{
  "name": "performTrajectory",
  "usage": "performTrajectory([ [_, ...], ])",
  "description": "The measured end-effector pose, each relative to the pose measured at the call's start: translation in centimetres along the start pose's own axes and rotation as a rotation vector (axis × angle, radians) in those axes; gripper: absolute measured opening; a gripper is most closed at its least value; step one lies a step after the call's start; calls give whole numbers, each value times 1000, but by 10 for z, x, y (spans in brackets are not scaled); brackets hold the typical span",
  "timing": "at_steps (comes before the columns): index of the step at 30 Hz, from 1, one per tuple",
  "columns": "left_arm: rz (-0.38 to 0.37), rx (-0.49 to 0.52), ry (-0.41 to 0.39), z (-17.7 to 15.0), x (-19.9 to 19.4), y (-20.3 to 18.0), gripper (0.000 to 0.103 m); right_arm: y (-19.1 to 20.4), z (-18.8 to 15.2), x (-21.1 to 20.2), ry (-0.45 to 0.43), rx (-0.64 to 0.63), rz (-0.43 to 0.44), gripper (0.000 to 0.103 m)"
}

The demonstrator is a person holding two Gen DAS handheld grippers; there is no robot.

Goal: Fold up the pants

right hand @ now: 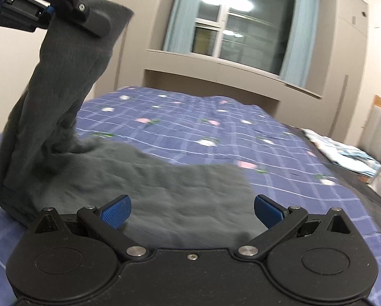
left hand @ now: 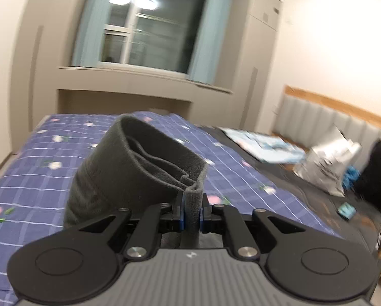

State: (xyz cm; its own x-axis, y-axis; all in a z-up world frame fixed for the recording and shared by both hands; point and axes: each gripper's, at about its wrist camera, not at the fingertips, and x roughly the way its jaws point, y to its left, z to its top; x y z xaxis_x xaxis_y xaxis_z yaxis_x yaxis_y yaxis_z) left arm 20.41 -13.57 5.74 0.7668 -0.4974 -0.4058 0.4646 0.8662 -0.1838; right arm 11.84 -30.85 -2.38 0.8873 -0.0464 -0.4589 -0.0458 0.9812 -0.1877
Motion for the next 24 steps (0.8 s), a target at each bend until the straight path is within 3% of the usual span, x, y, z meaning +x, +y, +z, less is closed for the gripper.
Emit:
performTrajectory([
  [4,-50,50,76,-16,31,-30,11,-26,-12,-9,18,17,-55,103],
  [8,-51,81,168,-35,59,-49,14,-46,-20,-16,34,66,-84,103],
  [13,-78,99,242,-56,70,-51,22,-58,-21,-17,42,98,-80,102],
  [15,-100,102,245,-58,67,-49,39,-61,-20,-13,53,110,-86,102],
  [17,-115,102,233,-60,59,-47,63,-63,-20,-10,65,122,-96,102],
  [21,-126,132,204,-58,40,-40,74,-66,-19,-9,66,140,-111,102],
  [24,-90,152,198,-61,26,-30,86,-68,-18,-11,61,149,-125,102],
])
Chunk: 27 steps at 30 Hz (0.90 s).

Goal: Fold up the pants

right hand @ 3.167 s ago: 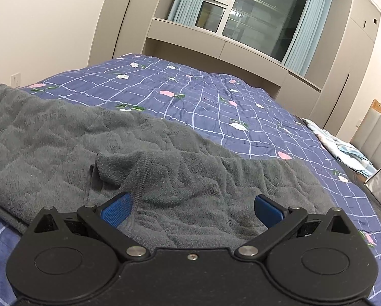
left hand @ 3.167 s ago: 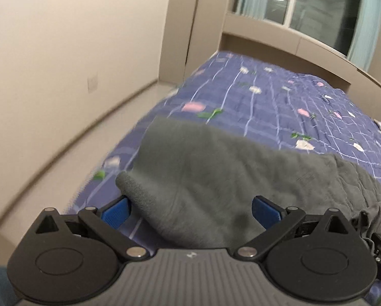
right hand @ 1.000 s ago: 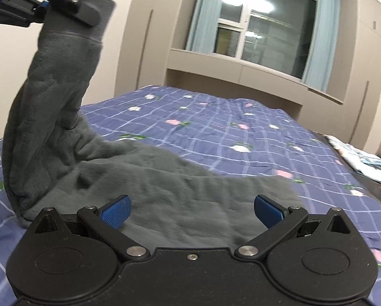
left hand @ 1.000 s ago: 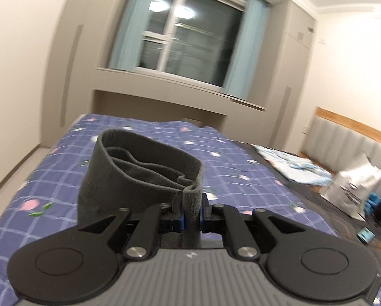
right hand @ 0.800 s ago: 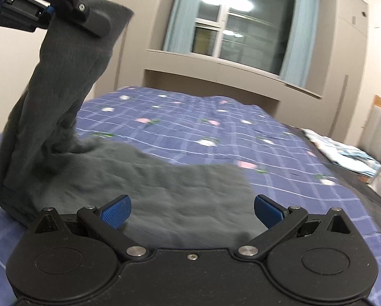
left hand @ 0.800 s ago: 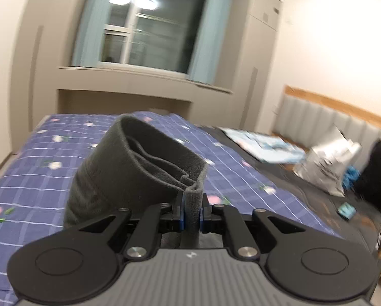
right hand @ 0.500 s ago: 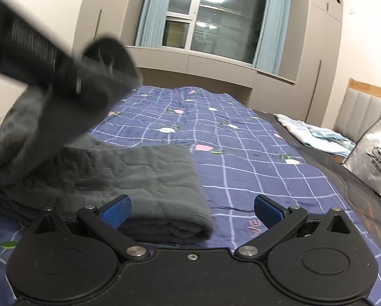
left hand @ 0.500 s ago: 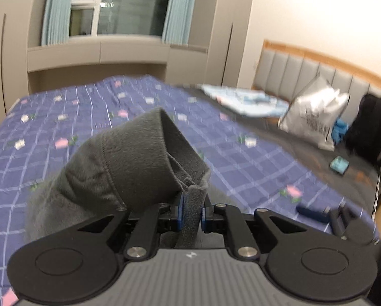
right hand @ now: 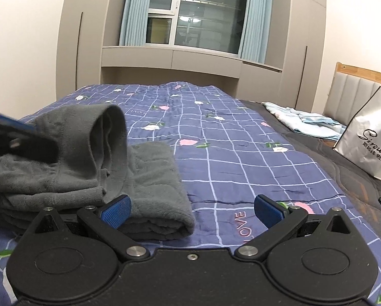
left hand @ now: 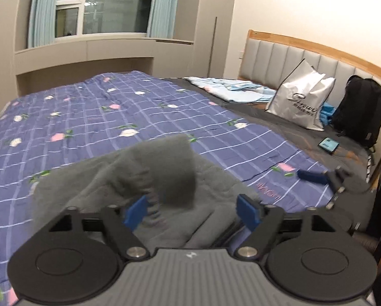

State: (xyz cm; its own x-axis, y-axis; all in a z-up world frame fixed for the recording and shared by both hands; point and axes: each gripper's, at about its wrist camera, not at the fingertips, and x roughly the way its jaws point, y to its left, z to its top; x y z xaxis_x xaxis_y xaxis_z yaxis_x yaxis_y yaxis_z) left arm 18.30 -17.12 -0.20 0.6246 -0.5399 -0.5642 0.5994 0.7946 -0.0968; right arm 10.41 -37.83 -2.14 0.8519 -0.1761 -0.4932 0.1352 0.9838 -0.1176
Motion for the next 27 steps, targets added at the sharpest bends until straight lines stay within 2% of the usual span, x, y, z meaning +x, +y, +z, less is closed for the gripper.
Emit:
performTrajectory([
  [4,65,61,53,-17,-8,10,85,0,6,-5,-18,26,30,102],
  [6,91,75,88,-25,-8,13,77,1,10,-6,-28,48,96,102],
  [7,93,78,105,-28,-8,15,67,4,14,-6,-35,57,138,101],
  [8,97,79,124,-31,-8,17,57,7,17,-4,-37,64,181,96],
  [10,113,91,145,-35,-8,20,49,12,23,1,-25,70,262,87],
  [12,120,120,152,-37,-9,20,48,20,29,7,-11,65,324,76],
  [13,120,131,151,-37,-9,19,48,25,33,12,-5,55,349,74],
  [15,120,150,154,-38,-9,18,47,36,40,19,4,30,387,61],
  [16,121,158,157,-38,-7,17,40,39,44,23,10,20,398,56],
  [17,120,164,160,-38,-5,17,25,43,47,27,18,14,405,47],
  [19,123,166,164,-38,-3,17,13,48,52,36,45,10,424,32],
  [20,120,161,163,-36,-3,18,8,49,53,38,56,11,432,20],
  [23,101,127,143,-31,-10,22,6,46,59,34,63,4,449,7],
  [27,60,95,119,-26,-22,24,5,34,71,14,36,31,461,4],
])
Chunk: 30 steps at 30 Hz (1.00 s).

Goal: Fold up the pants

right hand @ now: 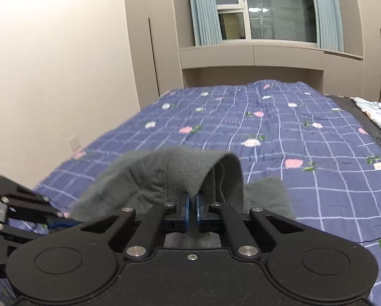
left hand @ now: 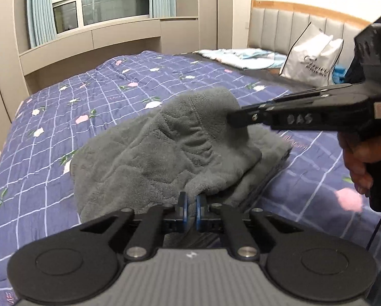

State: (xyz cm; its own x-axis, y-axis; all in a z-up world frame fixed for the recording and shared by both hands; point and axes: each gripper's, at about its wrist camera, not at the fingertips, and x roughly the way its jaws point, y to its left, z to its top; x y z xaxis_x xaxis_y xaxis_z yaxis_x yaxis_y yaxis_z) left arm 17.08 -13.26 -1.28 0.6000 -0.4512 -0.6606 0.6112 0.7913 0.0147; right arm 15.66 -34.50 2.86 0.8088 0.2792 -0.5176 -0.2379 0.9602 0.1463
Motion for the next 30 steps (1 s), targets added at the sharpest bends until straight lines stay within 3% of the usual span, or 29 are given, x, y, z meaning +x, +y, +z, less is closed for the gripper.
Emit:
performTrajectory([
  [6,-31,-3,10,-2,0,1,5,-5,8,-23,16,28,-32,0],
  [13,-50,13,46,-14,15,2,5,-11,-21,-2,141,69,-81,0],
  [14,-51,14,39,-15,14,2,6,-11,-24,-2,137,76,-80,5],
  [16,-49,1,28,-16,12,4,8,-10,-26,-5,111,94,-74,25],
  [18,-56,-31,25,-15,10,8,11,-13,-26,-10,86,120,-64,57],
  [21,-68,-106,10,-13,3,17,27,-23,-25,-17,59,171,-32,76],
  [23,-66,-150,-3,-13,-3,24,63,-27,-23,-18,57,192,-12,83],
  [27,-14,-191,-58,-12,-18,37,80,-27,-27,-13,94,208,21,86],
  [29,34,-214,-82,-12,-23,46,97,-26,-33,-10,112,226,35,87],
  [30,68,-230,-93,-13,-24,51,99,-26,-36,-8,121,241,43,88],
])
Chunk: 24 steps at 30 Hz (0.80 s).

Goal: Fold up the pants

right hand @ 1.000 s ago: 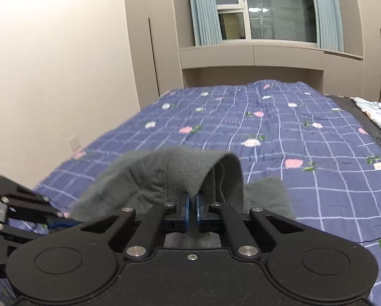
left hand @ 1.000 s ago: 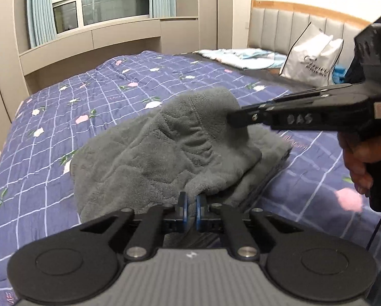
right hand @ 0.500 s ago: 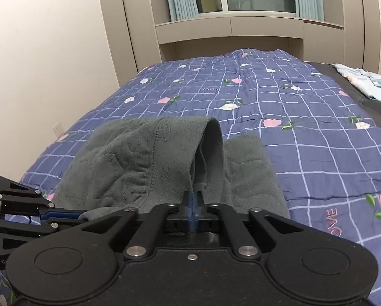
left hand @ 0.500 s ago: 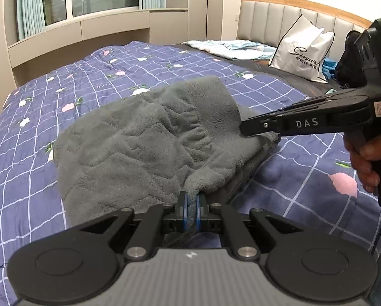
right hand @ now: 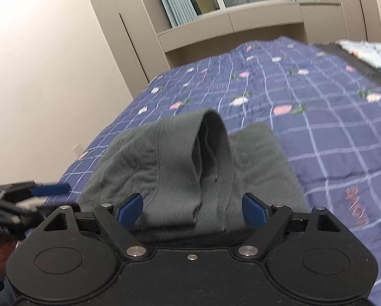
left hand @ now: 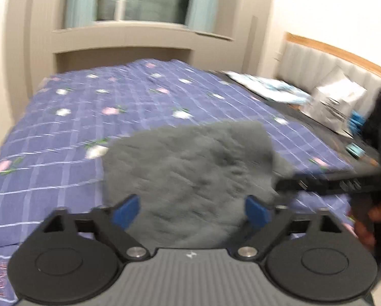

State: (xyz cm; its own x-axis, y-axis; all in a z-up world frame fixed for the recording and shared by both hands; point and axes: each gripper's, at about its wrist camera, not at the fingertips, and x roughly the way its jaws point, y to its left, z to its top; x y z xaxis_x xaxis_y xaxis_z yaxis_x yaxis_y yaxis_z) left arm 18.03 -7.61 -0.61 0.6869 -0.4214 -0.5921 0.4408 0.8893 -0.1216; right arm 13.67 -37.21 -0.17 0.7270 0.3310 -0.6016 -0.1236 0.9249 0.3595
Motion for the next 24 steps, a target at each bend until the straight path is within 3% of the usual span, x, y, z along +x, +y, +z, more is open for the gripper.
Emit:
performTrajectory([
  [5,160,-93,35,4,12,34,100,0,-12,6,14,79,11,89],
  [8,214,-166,79,2,22,53,100,1,-17,4,9,121,24,89],
  [11,205,-217,109,2,30,66,100,4,-26,0,-9,160,43,86],
  [12,200,-215,112,2,32,65,100,6,-28,0,-17,169,55,80],
  [15,194,-183,107,-1,37,56,100,14,-26,-1,-51,165,44,76],
  [24,183,-139,120,-2,46,35,101,40,-21,-17,-119,59,-95,72],
])
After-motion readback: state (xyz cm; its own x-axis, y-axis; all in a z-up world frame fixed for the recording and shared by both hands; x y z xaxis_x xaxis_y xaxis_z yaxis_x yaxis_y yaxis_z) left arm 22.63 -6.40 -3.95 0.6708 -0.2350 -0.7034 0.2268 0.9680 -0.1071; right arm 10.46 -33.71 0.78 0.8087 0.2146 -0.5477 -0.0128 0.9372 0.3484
